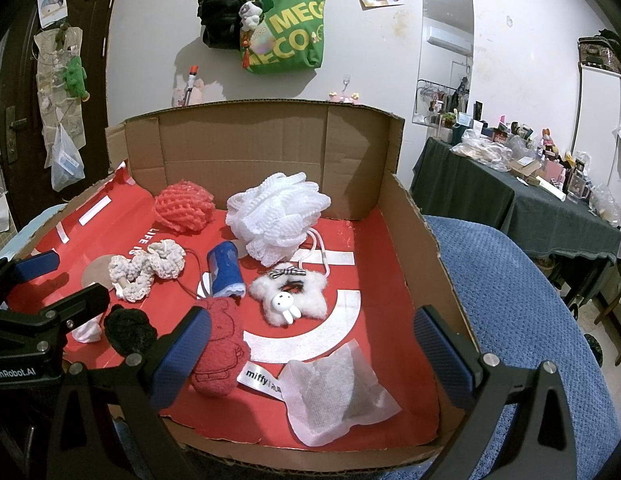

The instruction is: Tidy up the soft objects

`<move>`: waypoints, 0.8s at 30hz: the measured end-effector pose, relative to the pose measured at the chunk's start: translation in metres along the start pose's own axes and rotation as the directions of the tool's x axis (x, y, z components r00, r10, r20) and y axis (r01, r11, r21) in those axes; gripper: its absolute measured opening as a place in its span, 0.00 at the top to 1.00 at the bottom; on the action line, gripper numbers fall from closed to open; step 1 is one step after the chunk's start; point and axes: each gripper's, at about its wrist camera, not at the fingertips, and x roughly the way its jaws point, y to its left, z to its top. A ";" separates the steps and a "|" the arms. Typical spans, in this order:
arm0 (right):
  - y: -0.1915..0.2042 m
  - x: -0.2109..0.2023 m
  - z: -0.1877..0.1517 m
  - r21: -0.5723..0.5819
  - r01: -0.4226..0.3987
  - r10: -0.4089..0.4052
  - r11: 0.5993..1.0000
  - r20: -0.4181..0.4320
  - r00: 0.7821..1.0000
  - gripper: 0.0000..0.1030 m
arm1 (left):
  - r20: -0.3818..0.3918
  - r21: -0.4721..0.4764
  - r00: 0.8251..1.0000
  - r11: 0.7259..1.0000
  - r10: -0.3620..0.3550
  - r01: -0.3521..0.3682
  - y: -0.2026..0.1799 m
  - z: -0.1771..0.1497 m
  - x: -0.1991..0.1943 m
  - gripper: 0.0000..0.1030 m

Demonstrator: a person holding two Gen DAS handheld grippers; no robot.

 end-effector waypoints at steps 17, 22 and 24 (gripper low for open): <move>0.000 0.000 0.001 0.001 -0.001 0.001 1.000 0.000 1.000 0.00 | 0.003 -0.002 1.000 1.000 0.000 0.000 0.000 0.000 0.000 0.00; -0.005 -0.009 0.001 0.018 -0.016 0.016 1.000 0.002 1.000 0.00 | 0.041 0.006 0.998 0.999 0.037 -0.037 -0.001 0.001 -0.013 0.00; -0.007 -0.023 0.002 0.011 0.002 -0.002 1.000 0.023 1.000 0.00 | 0.066 0.000 0.997 0.999 0.045 -0.045 0.000 0.002 -0.028 0.00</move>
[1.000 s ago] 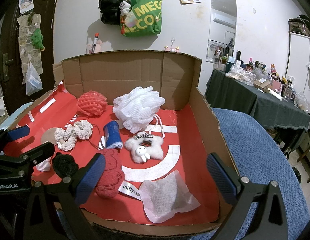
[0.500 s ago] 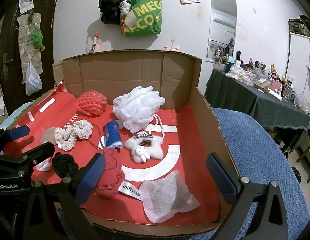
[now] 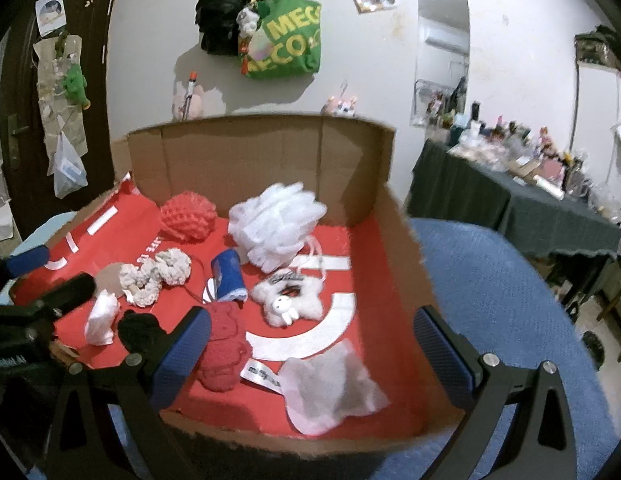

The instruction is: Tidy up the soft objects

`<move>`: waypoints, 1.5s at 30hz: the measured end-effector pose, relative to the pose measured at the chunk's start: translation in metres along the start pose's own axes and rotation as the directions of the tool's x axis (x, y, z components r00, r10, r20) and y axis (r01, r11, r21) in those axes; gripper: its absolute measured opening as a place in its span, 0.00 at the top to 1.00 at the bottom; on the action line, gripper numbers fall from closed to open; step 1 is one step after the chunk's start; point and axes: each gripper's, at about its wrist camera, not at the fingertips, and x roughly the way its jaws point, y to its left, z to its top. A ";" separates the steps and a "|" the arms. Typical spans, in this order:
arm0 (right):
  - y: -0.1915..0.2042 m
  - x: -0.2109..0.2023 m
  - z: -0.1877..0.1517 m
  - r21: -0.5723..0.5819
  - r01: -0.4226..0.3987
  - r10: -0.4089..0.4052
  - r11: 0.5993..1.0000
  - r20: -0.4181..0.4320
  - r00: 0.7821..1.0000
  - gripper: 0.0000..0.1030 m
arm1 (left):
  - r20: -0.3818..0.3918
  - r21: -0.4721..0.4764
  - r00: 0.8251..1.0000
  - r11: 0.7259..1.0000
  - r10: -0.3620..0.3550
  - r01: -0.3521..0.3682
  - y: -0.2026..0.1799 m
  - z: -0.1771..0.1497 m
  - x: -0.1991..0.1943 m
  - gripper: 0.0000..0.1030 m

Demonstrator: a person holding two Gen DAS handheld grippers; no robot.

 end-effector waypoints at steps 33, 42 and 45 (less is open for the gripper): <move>0.002 -0.076 -0.121 0.043 -0.021 0.033 0.999 -0.295 0.955 0.00 | -0.323 -0.023 0.946 1.000 -0.011 0.004 -0.030 -0.122 -0.070 0.00; 0.003 -0.073 -0.120 0.047 -0.018 0.032 0.999 -0.310 0.950 0.00 | -0.311 -0.024 0.950 1.000 0.003 -0.010 -0.031 -0.127 -0.069 0.00; 0.003 -0.073 -0.120 0.046 -0.017 0.031 0.999 -0.309 0.950 0.00 | -0.308 -0.031 0.951 0.999 -0.001 -0.009 -0.030 -0.126 -0.068 0.00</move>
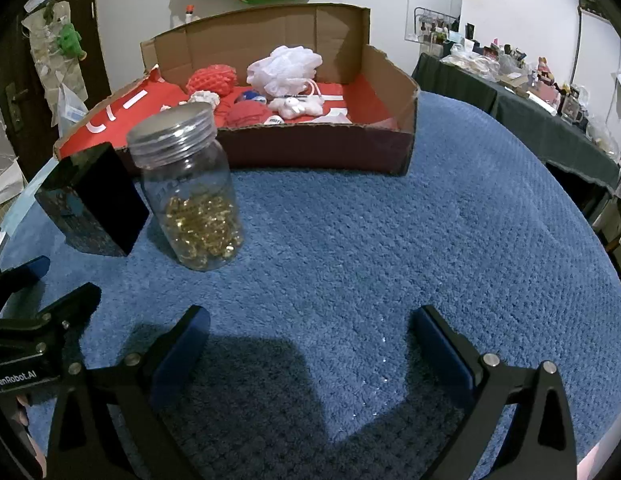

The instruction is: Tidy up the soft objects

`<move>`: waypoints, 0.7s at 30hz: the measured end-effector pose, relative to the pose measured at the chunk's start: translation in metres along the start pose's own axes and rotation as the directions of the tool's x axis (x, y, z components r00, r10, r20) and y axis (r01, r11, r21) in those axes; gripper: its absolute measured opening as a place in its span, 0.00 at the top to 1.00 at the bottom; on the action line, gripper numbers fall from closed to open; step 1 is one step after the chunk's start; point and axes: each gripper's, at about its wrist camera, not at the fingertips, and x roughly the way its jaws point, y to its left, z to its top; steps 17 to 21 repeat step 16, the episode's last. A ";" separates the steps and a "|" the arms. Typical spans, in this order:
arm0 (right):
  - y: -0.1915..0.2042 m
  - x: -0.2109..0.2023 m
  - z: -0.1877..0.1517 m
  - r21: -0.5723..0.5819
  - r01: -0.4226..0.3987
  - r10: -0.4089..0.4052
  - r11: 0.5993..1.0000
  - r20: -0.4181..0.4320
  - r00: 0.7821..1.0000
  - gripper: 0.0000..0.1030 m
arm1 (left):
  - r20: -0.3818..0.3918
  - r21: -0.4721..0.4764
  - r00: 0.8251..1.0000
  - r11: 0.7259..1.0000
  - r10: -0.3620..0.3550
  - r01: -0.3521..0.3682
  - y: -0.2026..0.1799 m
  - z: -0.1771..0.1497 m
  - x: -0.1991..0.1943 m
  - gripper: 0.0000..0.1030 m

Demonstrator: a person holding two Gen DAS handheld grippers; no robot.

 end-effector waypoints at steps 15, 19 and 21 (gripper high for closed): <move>0.000 0.000 0.000 -0.001 0.000 0.000 1.000 0.000 1.000 0.00 | 0.003 -0.003 1.000 1.000 0.002 -0.002 0.000 0.000 0.000 0.00; 0.000 0.000 -0.001 0.000 0.000 0.000 1.000 0.000 1.000 0.00 | 0.003 -0.002 1.000 1.000 0.002 -0.002 0.000 0.000 0.000 0.00; 0.000 0.000 -0.001 0.000 0.000 0.000 1.000 0.000 1.000 0.00 | 0.003 -0.002 1.000 1.000 0.002 -0.002 0.000 0.000 0.000 0.00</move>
